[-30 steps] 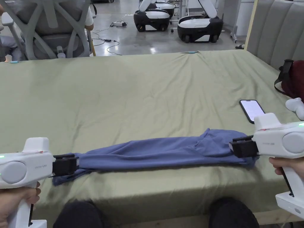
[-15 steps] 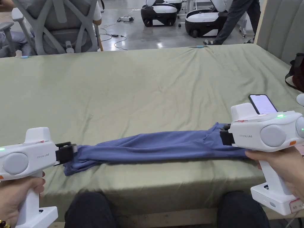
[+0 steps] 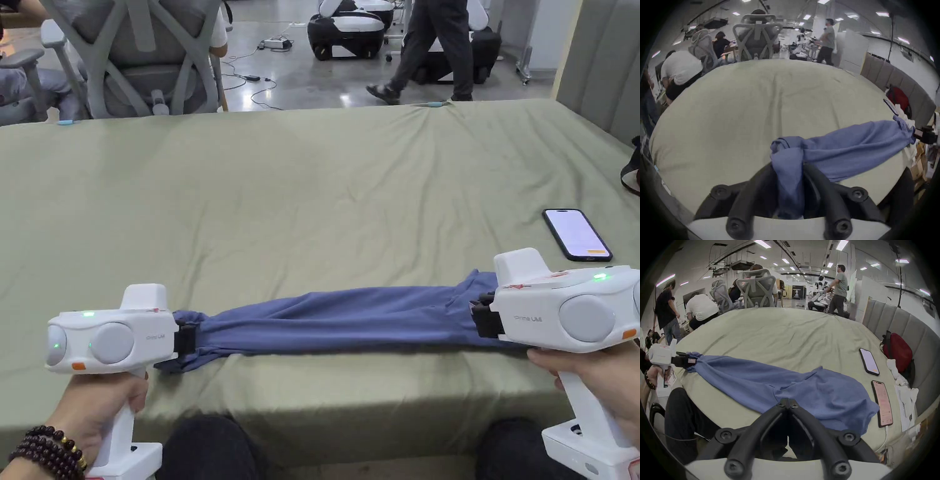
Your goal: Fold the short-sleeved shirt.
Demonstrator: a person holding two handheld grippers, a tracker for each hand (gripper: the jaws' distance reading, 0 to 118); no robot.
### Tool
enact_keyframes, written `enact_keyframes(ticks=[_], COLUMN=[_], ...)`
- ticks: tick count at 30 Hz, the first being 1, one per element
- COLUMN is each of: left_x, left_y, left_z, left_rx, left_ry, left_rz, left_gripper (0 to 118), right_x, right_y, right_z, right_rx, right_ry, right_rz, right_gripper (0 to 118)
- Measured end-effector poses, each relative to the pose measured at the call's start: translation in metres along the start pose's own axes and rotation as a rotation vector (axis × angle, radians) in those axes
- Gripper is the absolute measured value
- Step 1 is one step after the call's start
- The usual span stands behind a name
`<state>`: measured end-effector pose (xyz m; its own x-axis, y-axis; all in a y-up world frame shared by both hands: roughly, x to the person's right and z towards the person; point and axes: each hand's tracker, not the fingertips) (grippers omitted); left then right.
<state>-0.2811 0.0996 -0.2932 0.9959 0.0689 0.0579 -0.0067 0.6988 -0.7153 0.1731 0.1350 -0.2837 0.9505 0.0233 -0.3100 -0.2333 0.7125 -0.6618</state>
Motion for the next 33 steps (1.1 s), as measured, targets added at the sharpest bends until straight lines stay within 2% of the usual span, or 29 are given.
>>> enact_keyframes(ticks=[1,4,5,6,9,10,11,13,16,21,24,26,29,33], left_x=[-0.006,-0.027,-0.036,-0.043,-0.06,-0.066,-0.071,-0.077,-0.067,-0.017,0.029,0.059,0.098,0.115], left_y=[0.002,0.006,0.008,0.01,0.015,0.015,0.014,0.014,0.017,0.035,0.045,0.05,0.05,0.047], left_z=[0.001,0.01,0.015,0.019,0.025,0.026,0.028,0.036,0.052,0.081,0.061,0.034,-0.003,-0.048], left_rx=[-0.009,0.063,0.107,0.108,0.114,0.099,0.082,0.079,0.089,0.183,0.139,0.085,0.015,-0.064], left_ry=[-0.057,-0.018,0.005,0.07,0.385,0.419,0.39,0.27,0.251,-0.14,-0.333,-0.382,-0.38,-0.355], left_rz=[0.031,0.069,0.135,0.14,0.055,0.022,0.01,0.086,0.088,0.225,0.252,0.245,0.198,0.184], left_gripper=[12,10,10,10,10,10,10,10,10,10,10,10,10,11], right_x=[0.0,-0.005,-0.004,-0.005,-0.004,-0.006,-0.006,-0.006,-0.01,-0.011,-0.01,-0.008,-0.002,0.01], right_y=[0.0,0.0,0.0,0.002,0.004,0.006,0.007,0.009,0.01,0.009,0.008,0.005,0.0,-0.009], right_z=[-0.001,0.002,0.004,0.005,0.007,0.007,0.007,0.006,0.008,0.005,0.003,0.005,0.01,0.017], right_rx=[-0.005,-0.005,-0.002,0.0,0.004,0.007,0.009,0.015,0.019,0.018,0.02,0.016,0.017,0.009], right_ry=[0.0,-0.007,-0.004,0.0,-0.009,-0.014,-0.014,-0.007,-0.006,0.005,0.002,0.003,0.005,-0.011], right_rz=[0.002,0.013,0.012,0.009,0.016,0.019,0.02,0.015,0.016,0.01,-0.003,-0.004,-0.015,-0.037], right_gripper=[0,0,0,0,0,0,0,0,0,0,0,0,0,0])
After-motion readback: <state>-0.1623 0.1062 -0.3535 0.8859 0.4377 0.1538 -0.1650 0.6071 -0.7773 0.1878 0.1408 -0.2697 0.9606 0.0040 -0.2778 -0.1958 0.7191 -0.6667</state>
